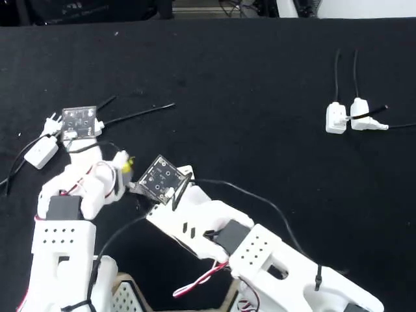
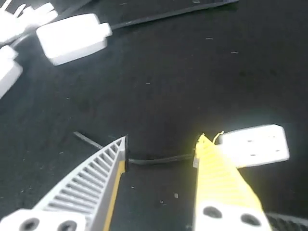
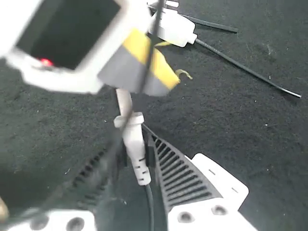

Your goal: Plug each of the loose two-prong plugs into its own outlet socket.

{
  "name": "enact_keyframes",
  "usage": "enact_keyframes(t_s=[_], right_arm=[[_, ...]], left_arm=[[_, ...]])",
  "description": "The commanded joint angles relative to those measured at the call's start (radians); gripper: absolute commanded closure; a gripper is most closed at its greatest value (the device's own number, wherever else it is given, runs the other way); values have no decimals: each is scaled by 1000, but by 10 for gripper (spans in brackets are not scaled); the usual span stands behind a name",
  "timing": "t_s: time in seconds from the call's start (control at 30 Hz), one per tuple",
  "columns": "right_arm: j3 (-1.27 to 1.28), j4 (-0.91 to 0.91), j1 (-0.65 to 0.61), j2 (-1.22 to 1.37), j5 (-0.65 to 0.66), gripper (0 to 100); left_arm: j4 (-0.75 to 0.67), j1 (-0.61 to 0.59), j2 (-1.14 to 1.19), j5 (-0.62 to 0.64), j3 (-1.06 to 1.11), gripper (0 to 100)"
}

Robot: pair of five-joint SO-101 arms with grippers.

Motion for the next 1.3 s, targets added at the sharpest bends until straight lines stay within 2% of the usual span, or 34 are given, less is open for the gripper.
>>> enact_keyframes(t_s=[0.0,0.23,0.7,0.83,0.93,1.13,1.27], right_arm=[[-35,20,-11,-50,-8,988],[-16,17,-14,-61,-9,988],[-21,31,-8,-56,-6,988],[-65,138,2,-56,-2,988],[-114,222,63,-56,-2,988],[-225,362,212,-56,-2,988],[-351,514,264,-56,0,988]], left_arm=[[-64,-41,-6,-31,51,765],[-120,-39,-6,-29,120,765],[-149,-44,-6,-29,110,765],[-144,-54,-6,-29,42,765],[-144,-107,-6,-29,24,765],[-103,-170,-6,-31,111,765],[-149,-170,-6,-29,194,765]])
